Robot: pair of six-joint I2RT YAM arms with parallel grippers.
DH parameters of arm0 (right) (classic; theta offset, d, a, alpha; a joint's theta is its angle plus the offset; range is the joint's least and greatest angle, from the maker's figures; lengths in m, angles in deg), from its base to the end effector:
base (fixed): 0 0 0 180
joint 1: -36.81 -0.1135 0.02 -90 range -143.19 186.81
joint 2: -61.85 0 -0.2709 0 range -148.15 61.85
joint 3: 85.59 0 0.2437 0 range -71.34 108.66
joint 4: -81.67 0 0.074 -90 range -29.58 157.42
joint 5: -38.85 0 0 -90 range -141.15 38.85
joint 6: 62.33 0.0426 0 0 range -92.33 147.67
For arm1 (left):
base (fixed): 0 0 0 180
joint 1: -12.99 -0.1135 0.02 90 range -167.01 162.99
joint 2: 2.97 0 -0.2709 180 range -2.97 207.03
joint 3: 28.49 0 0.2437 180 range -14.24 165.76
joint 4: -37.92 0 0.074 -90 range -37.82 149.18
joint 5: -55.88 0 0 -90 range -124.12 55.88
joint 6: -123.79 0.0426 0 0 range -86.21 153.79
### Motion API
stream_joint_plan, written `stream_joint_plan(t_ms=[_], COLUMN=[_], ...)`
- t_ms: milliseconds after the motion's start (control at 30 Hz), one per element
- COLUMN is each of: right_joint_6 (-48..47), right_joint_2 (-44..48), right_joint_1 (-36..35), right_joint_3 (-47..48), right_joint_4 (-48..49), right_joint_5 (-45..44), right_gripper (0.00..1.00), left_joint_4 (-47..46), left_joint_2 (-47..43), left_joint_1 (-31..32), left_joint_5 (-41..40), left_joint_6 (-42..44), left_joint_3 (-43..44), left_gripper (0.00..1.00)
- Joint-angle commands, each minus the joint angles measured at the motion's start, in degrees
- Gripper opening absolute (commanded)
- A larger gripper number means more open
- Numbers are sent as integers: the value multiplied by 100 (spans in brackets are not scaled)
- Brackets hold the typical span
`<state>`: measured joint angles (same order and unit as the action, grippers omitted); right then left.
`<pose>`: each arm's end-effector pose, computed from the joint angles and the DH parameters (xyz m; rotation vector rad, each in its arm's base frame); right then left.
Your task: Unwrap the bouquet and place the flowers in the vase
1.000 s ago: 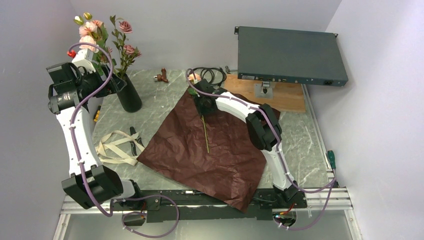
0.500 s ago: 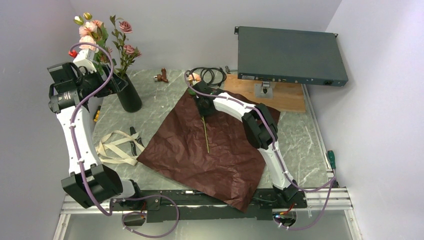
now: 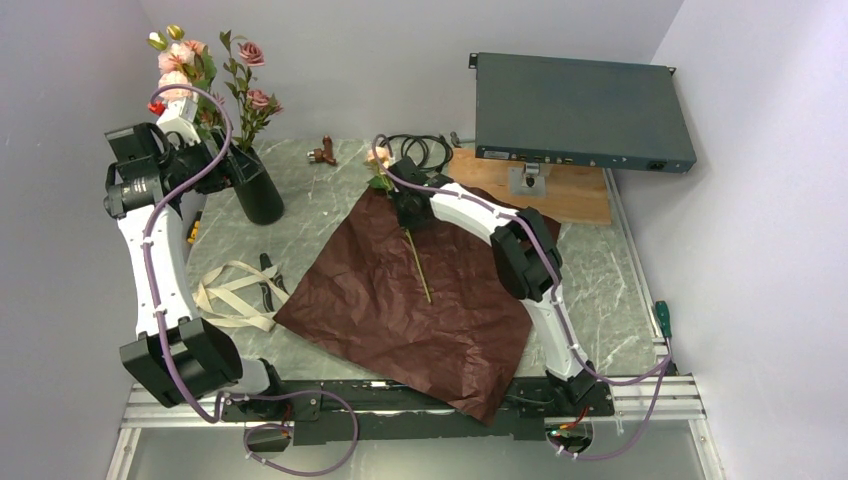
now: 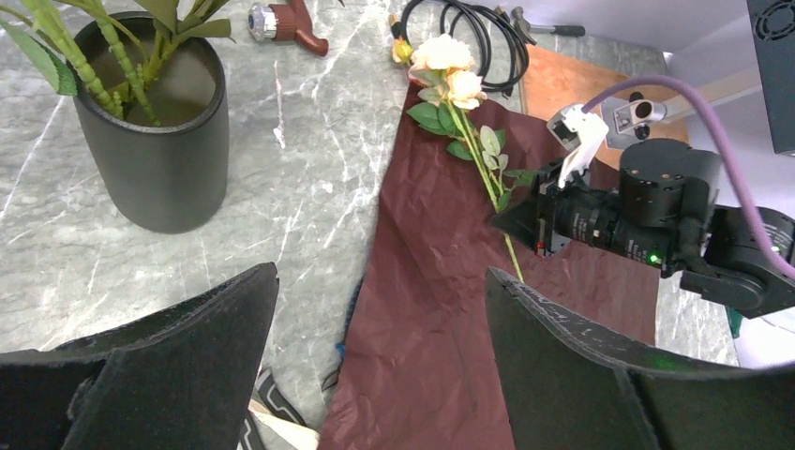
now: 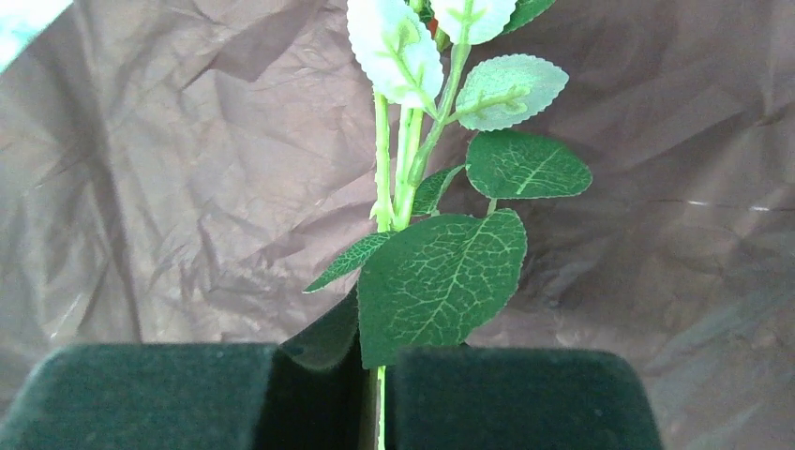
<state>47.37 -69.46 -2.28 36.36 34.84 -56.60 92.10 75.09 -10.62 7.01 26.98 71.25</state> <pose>0.3938 0.3147 0.1806 -0.3959 2.5381 0.2766 0.2677 0.0864 0.4116 -0.1271 2.0312 -0.5801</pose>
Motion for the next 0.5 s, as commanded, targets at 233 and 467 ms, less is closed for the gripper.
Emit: stream_joint_plan(t_ms=[233,467], right_joint_6=[5,14], right_joint_2=[1412,2195], right_joint_1=[16,17], right_joint_3=[-486,-960], right_joint_4=[703,1303], right_joint_5=[186,467], right_gripper=[0,0], left_joint_4=[-78,9], left_joint_2=[-27,-14], left_joint_1=[50,63], left_joint_5=[600,1073], left_joint_6=[-163,-112], left_joint_3=[257,256], left_gripper=[86,86])
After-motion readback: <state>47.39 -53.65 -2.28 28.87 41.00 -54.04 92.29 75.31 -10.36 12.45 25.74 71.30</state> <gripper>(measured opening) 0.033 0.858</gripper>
